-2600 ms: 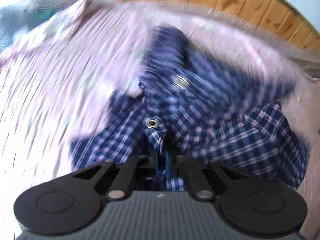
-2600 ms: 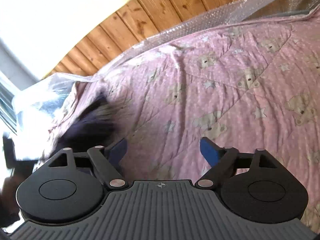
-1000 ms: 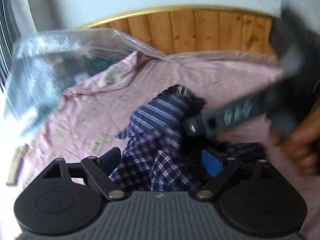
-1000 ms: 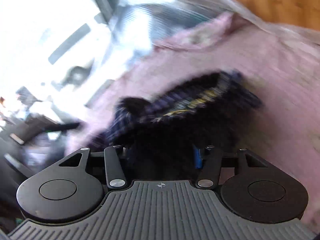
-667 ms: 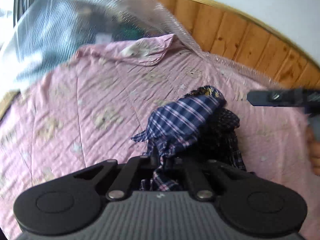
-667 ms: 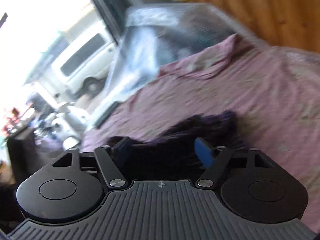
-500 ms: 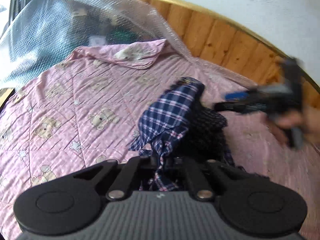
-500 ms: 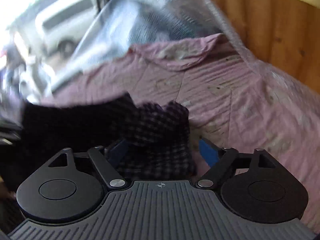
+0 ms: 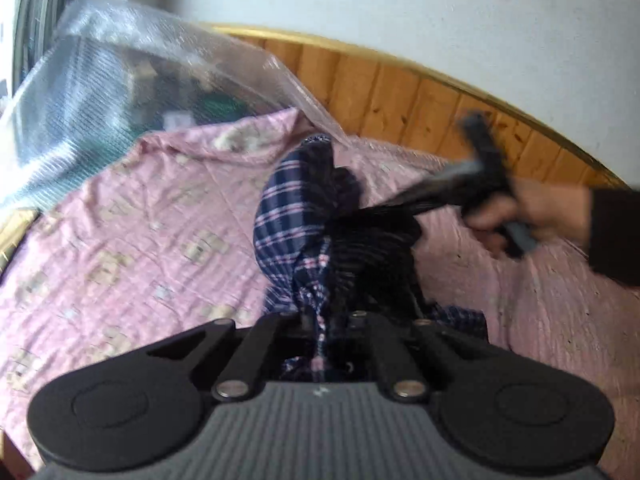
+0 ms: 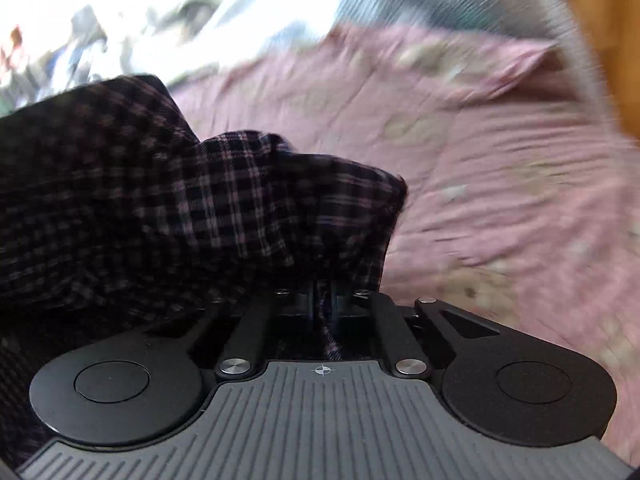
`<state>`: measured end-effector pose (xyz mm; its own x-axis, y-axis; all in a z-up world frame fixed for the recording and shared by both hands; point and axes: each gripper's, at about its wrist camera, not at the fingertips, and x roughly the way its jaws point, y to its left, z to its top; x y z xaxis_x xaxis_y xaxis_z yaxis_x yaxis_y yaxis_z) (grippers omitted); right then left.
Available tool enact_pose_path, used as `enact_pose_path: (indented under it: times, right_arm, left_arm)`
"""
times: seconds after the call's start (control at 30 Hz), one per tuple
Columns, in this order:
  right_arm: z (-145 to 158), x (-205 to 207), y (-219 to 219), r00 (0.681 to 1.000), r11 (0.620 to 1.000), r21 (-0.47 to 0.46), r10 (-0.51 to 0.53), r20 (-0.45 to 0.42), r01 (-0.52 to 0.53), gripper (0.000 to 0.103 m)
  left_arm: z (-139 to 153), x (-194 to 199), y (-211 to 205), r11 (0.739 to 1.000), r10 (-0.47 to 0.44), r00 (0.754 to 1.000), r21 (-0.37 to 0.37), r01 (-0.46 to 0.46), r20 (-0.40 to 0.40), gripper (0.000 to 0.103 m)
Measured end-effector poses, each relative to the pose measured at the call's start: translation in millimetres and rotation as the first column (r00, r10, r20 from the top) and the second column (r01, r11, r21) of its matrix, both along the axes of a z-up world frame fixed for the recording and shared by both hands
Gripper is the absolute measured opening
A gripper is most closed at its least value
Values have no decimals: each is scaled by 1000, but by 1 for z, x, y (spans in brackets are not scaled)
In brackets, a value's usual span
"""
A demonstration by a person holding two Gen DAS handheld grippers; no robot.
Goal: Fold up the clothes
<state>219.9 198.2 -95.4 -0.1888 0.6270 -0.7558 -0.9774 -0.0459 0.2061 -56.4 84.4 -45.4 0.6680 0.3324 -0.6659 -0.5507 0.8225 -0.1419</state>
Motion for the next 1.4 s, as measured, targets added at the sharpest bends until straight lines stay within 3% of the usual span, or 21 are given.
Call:
enact_pose_path:
  times: [0.07,0.17,0.27,0.37,0.47,0.5,0.53,0.6,0.63,0.67,0.73,0.77,0.83,0.93,1.03,1.1,1.17,1.23,1.27,1.33,1.4]
  right_arm:
    - [26,0,-37,994,989,101,-106,-30,109,3]
    - [70,-10,-100,969,938,242,-241,-60,248,0]
    - [115,-29,-162,929,854,373,-364,-71,363,0]
    - [167,-59,-229,866,729,501,-491,-92,466,0]
    - [205,-90,-264,834,688,549,-551,-29,474,0]
    - [207,-102,-264,833,696,548,-553,-2,464,0]
    - [209,-114,-264,832,705,546,-554,25,453,12]
    - [212,-139,-265,828,721,541,-556,78,433,18]
    - [214,-151,-265,825,729,538,-556,105,423,41]
    - [215,-163,-265,822,739,534,-554,134,411,76]
    - [211,-188,-257,801,763,542,-545,246,353,101]
    - [213,-197,-254,784,773,546,-542,301,324,101]
    - [212,-202,-235,792,844,466,-467,393,267,101]
    - [195,-216,-198,808,937,304,-310,501,171,101]
    - [178,-242,-176,814,974,195,-207,543,117,98]
    - [174,-270,-184,752,944,292,-302,586,152,98]
    - [181,-298,-212,708,857,469,-466,530,214,97]
    - [188,-322,-229,757,771,580,-538,371,263,97]
    - [188,-334,-232,787,747,611,-532,313,262,98]
    - [182,-346,-219,814,749,613,-507,285,252,99]
    - [168,-333,-193,800,790,559,-495,339,252,96]
  left_arm:
    - [15,-8,-2,999,13,1000,42,-14,23,3]
    - [49,-18,-6,992,3,998,126,-12,68,3]
    - [91,-24,-9,980,-34,992,201,8,125,3]
    - [138,-21,-15,958,-141,972,273,87,185,3]
    - [170,-18,-21,936,-240,946,308,167,218,3]
    - [176,-19,-24,929,-275,934,315,196,227,3]
    - [180,-19,-26,918,-311,921,326,227,235,3]
    - [188,-21,-31,893,-383,890,349,286,249,3]
    - [193,-23,-33,876,-420,870,365,315,257,3]
    - [198,-26,-33,857,-457,849,387,341,265,3]
    - [210,-33,-27,829,-513,810,410,381,284,3]
    - [216,-37,-23,814,-540,789,420,401,292,3]
    - [222,-42,-11,802,-566,766,418,426,306,3]
    - [224,-46,5,813,-560,766,387,436,315,3]
    - [225,-47,5,810,-558,775,398,431,297,3]
    - [227,-49,5,812,-548,785,411,415,289,3]
    - [228,-47,5,819,-533,797,412,400,284,3]
    - [227,-48,-1,816,-533,799,418,399,279,3]
    - [228,-45,-3,813,-536,799,422,402,272,3]
    - [232,-45,-9,805,-547,792,428,410,270,3]
    - [236,-46,-16,792,-564,781,443,421,267,3]
